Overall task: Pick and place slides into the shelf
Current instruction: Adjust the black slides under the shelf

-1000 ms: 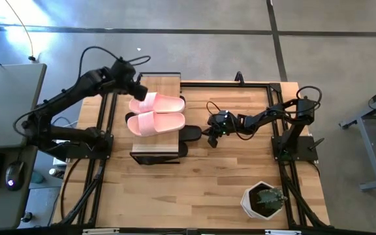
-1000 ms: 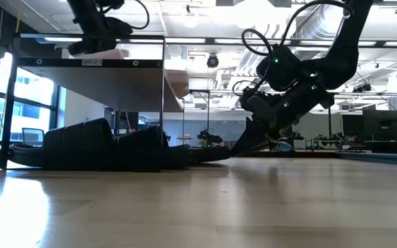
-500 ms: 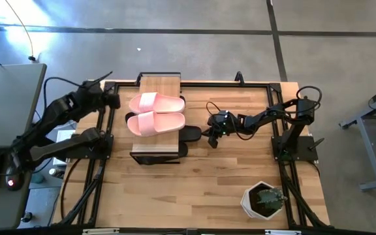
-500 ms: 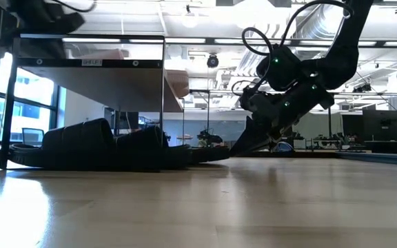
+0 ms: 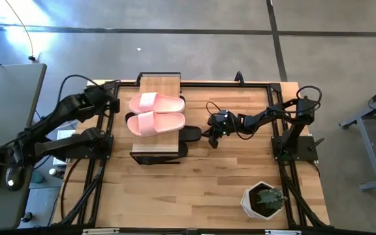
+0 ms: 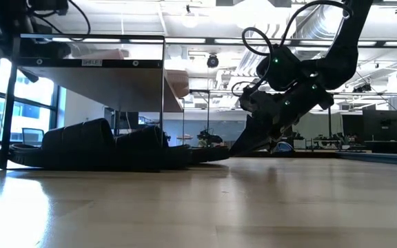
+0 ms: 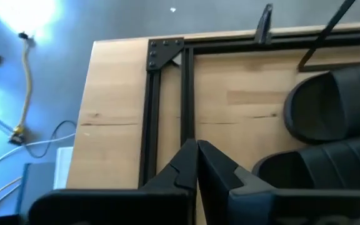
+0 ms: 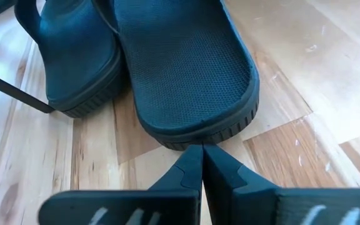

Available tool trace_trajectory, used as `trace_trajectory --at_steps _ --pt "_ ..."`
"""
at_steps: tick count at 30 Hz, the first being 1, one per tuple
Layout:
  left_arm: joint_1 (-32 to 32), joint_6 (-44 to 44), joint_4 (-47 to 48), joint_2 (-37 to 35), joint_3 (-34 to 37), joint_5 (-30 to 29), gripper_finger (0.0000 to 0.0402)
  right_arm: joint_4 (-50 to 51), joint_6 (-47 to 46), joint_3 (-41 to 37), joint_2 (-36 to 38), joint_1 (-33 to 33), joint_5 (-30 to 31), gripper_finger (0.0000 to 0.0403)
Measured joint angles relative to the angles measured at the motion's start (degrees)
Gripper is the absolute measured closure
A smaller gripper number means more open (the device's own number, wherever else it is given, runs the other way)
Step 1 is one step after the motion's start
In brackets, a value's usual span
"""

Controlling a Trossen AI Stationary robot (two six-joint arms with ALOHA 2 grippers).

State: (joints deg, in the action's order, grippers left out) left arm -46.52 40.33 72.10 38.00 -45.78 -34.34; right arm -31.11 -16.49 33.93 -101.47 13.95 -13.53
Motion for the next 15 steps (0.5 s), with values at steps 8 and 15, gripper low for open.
trace_trajectory --at_steps 8,15 --pt "-4.33 0.36 0.86 3.83 0.01 0.65 0.04 0.0 0.48 0.02 0.0 0.2 -0.52 0.0403" --pt "-16.24 -16.41 -9.34 0.37 4.06 32.7 0.04 -0.02 2.61 0.02 0.0 1.18 -1.63 0.0403"
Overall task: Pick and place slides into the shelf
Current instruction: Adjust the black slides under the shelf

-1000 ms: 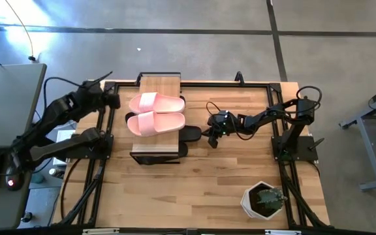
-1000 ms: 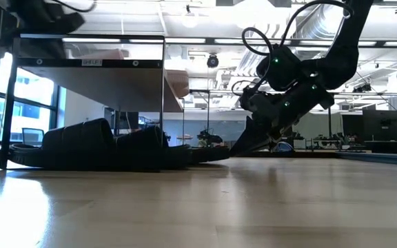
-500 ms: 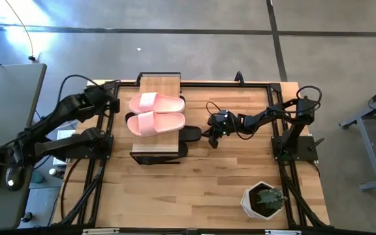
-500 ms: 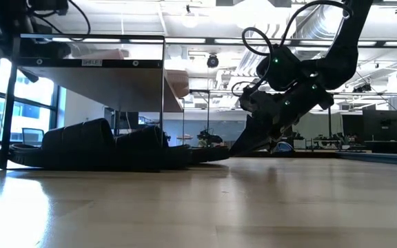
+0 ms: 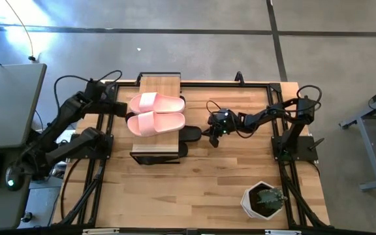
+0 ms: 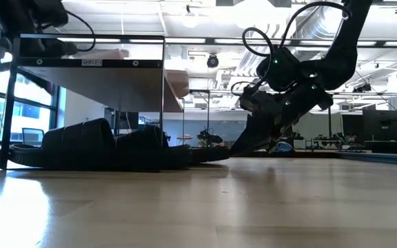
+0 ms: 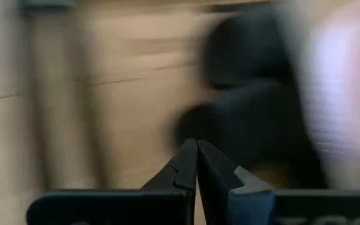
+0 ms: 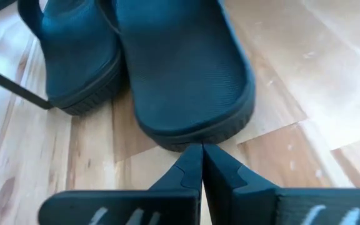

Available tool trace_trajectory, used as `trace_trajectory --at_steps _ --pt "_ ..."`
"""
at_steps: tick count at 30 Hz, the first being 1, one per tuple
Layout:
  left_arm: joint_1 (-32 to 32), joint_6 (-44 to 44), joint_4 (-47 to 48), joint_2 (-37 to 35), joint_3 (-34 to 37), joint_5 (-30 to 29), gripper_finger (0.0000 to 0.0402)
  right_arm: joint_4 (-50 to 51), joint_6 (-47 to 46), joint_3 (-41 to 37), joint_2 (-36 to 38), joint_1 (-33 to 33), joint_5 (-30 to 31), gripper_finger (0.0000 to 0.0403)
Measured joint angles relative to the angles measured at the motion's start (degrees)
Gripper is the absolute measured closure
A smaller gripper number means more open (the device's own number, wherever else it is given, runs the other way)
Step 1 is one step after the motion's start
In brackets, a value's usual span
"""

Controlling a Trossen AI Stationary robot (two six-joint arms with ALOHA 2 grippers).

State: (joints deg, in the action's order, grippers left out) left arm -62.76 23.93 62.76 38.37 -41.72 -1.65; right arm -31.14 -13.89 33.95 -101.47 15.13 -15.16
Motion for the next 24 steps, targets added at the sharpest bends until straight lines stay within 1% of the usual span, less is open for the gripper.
trace_trajectory --at_steps 1,3,4,5,6,7,8,10,11,12,14,17,24 --pt "-1.47 -2.23 -3.6 -0.78 1.61 6.62 0.04 0.0 0.02 0.0 0.0 0.25 -0.03 0.0403" --pt "-4.01 -3.8 -10.8 -2.11 5.13 19.02 0.0401 -0.02 0.04 0.0 0.0 0.39 0.03 0.0403" --pt "-5.11 -3.73 -13.47 -2.26 6.64 23.65 0.0401 -0.03 0.16 0.0 0.0 0.44 0.07 0.0403" --pt "-6.06 -3.24 -15.46 -2.15 7.94 26.86 0.0401 -0.04 0.24 0.0 0.0 0.42 0.06 0.0403" --pt "-6.82 -2.82 -16.32 -1.95 8.9 27.81 0.0401 -0.03 0.0 0.0 0.0 0.38 -0.16 0.0403" --pt "-7.49 -2.64 -16.02 -1.49 9.62 26.61 0.0401 -0.02 -0.32 0.0 0.0 0.37 -0.47 0.0403" --pt "-8.05 -2.56 -14.23 -0.94 9.99 22.87 0.0401 -0.02 -0.57 0.0 0.0 0.37 -0.9 0.0403" --pt "-9.09 -0.81 -9.37 0.23 10.28 11.62 0.0401 -0.02 -0.67 0.0 0.0 0.37 -1.78 0.0403" --pt "-9.37 1.3 -7.73 0.33 10.24 8.21 0.0401 -0.02 -0.89 0.0 0.0 0.37 -1.94 0.0403" --pt "-9.32 1.59 -7.33 0.35 10.03 6.42 0.0401 -0.02 -0.92 0.0 0.0 0.37 -1.96 0.0403" --pt "-9.2 1.74 -7.54 0.3 9.47 5.56 0.0401 -0.02 -1.08 0.0 0.0 0.37 -2.0 0.0403" --pt "-9.25 4.41 -5.48 0.64 9.39 2.1 0.0401 0.0 -1.09 0.04 0.0 0.37 -2.01 0.0403" --pt "-9.24 7.88 -4.44 3.97 9.58 0.87 0.0401 0.13 -1.3 0.04 0.0 0.37 -2.49 0.0403"
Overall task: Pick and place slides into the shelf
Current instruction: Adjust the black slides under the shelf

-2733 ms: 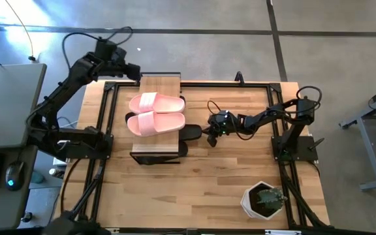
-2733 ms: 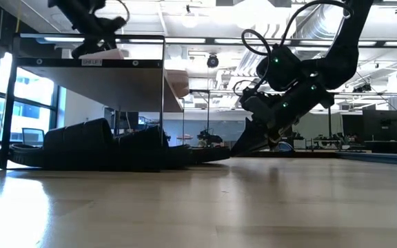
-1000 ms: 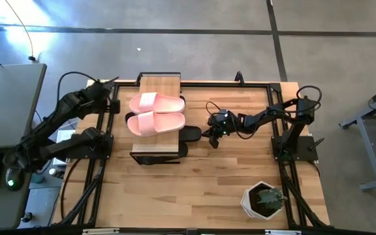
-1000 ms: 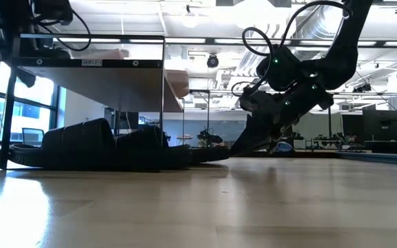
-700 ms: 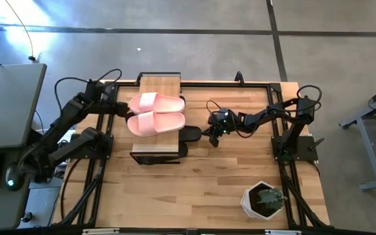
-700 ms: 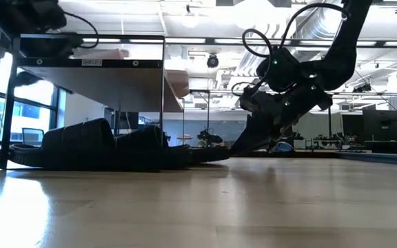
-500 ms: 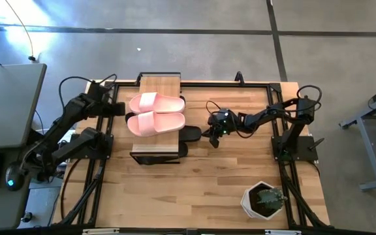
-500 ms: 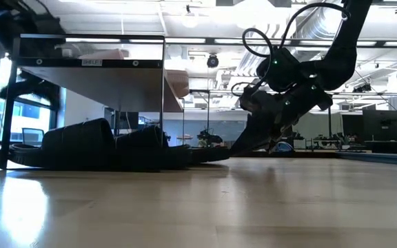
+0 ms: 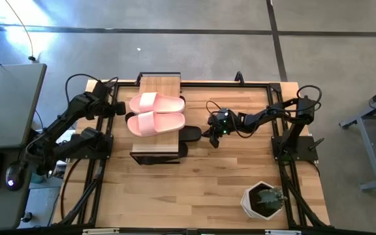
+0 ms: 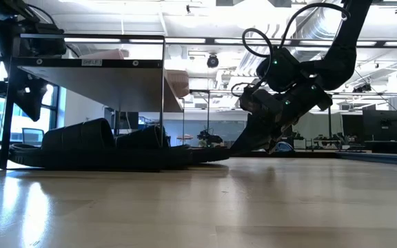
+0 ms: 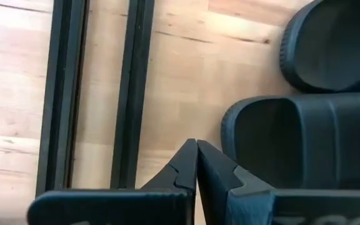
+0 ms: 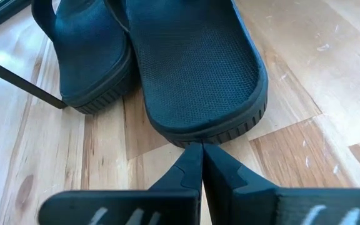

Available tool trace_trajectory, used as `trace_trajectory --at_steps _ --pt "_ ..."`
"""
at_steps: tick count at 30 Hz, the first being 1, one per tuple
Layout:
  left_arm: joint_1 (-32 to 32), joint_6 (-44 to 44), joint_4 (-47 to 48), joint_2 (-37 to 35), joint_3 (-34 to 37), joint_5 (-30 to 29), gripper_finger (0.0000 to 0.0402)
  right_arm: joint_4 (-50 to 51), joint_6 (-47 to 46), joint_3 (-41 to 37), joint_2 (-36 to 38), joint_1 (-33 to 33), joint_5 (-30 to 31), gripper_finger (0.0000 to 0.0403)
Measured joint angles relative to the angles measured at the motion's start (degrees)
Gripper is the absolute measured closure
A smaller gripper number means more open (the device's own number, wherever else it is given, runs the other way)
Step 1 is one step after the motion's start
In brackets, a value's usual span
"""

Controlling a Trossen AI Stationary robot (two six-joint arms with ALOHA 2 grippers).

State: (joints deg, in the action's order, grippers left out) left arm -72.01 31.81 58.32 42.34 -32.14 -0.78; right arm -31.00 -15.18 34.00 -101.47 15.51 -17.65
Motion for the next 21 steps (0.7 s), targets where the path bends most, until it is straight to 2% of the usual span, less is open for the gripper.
trace_trajectory --at_steps 7,16,21 --pt "0.0 2.11 -1.26 7.85 0.0 -6.26 0.0402 0.03 -0.33 0.0 0.0 0.0 -0.56 0.0403" --pt "0.02 3.14 -2.32 20.07 0.0 -6.48 0.0402 -0.09 0.22 0.0 0.0 -0.02 -1.41 0.0403" --pt "0.02 3.13 -5.87 26.08 0.0 -6.33 0.0402 -0.11 0.22 0.0 0.0 -0.01 -1.46 0.0403"
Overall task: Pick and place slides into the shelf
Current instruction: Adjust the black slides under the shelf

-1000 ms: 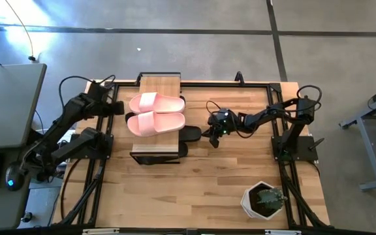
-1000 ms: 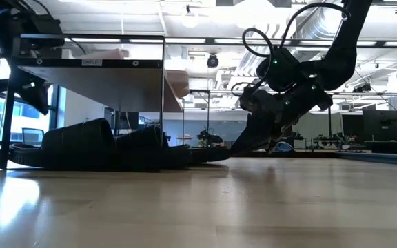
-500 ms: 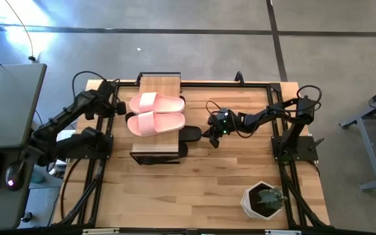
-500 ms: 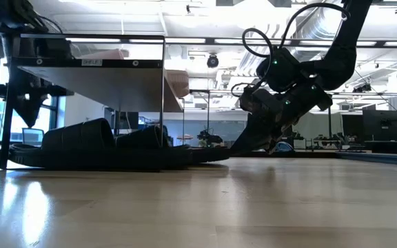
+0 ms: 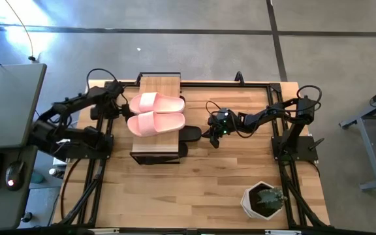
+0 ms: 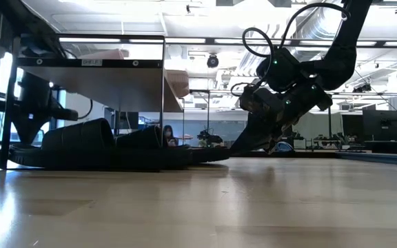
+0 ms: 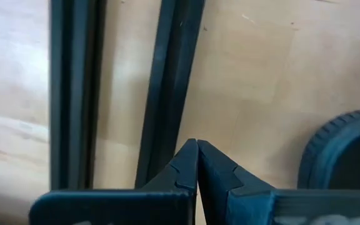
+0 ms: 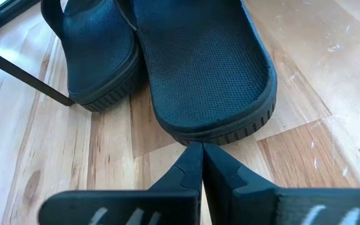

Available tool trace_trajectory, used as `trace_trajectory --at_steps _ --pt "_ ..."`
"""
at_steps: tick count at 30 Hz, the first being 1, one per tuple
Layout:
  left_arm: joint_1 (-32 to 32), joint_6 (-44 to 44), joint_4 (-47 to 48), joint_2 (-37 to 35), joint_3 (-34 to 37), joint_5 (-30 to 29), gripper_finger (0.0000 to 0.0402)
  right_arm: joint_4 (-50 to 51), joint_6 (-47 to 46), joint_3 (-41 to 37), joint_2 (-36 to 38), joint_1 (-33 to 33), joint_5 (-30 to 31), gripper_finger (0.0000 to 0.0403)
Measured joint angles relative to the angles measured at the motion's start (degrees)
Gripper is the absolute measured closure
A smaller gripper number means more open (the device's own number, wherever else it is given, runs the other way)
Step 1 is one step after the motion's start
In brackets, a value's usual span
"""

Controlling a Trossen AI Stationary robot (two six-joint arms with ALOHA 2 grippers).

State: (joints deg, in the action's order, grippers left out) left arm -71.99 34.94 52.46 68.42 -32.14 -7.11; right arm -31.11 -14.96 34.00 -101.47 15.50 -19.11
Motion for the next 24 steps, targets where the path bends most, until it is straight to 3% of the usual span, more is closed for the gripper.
trace_trajectory --at_steps 8,24 --pt "0.0 -0.11 -5.33 5.94 0.0 0.65 0.0402 -0.09 0.0 0.0 0.0 0.01 0.02 0.0403" --pt "1.37 1.8 -14.6 9.14 0.77 6.48 0.0401 -0.49 -0.17 0.0 0.0 -0.02 0.1 0.0403"
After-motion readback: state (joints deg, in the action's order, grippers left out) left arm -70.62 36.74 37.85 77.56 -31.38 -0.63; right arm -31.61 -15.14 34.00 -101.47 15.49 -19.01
